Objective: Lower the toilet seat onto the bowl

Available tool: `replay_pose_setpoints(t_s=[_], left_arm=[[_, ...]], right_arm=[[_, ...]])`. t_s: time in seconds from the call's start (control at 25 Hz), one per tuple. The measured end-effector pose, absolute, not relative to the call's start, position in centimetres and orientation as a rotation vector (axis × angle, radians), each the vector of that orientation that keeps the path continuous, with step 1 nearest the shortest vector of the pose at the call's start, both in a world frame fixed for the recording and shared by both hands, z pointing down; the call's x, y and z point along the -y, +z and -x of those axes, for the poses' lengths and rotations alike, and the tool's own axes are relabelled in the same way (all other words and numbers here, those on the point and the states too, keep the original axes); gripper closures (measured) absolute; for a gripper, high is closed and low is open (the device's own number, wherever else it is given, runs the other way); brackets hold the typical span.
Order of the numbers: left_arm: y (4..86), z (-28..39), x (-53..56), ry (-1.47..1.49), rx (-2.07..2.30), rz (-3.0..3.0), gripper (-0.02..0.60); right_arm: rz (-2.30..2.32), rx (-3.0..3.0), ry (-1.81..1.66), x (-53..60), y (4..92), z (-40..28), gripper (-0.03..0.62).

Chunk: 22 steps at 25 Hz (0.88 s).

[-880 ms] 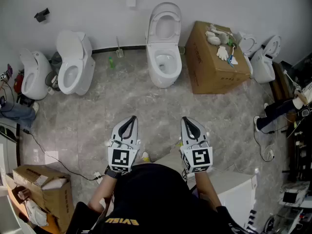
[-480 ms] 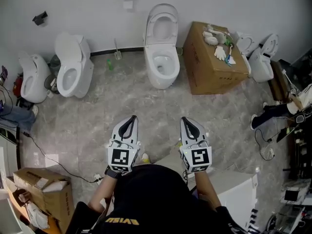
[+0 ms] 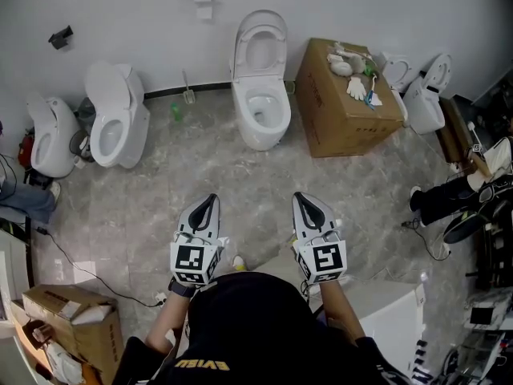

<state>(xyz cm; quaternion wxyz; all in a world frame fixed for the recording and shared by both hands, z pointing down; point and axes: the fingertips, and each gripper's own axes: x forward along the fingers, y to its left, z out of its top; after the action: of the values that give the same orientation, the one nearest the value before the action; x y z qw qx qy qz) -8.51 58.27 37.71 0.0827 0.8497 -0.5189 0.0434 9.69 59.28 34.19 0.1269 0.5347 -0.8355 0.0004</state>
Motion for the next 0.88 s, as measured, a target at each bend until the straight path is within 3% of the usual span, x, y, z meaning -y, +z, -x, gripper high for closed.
replay_pose_setpoints(t_s=[0.36, 0.56, 0.88], left_arm=[[39.6, 11.4, -58.4, 0.136, 1.516, -2.416, 0.569], [39.9, 10.7, -58.7, 0.284, 1.464, -2.489, 0.569], [41.4, 11.1, -57.7, 0.317, 1.384, -2.513, 0.569]], right_arm=[[-1.521, 2.423, -0.007, -58.4, 34.1, -8.3, 0.502], [-1.512, 2.381, 0.053, -56.8, 34.2, -8.8, 0.433], [-1.475, 2.304, 0.122, -56.3, 34.9, -8.7, 0.254]])
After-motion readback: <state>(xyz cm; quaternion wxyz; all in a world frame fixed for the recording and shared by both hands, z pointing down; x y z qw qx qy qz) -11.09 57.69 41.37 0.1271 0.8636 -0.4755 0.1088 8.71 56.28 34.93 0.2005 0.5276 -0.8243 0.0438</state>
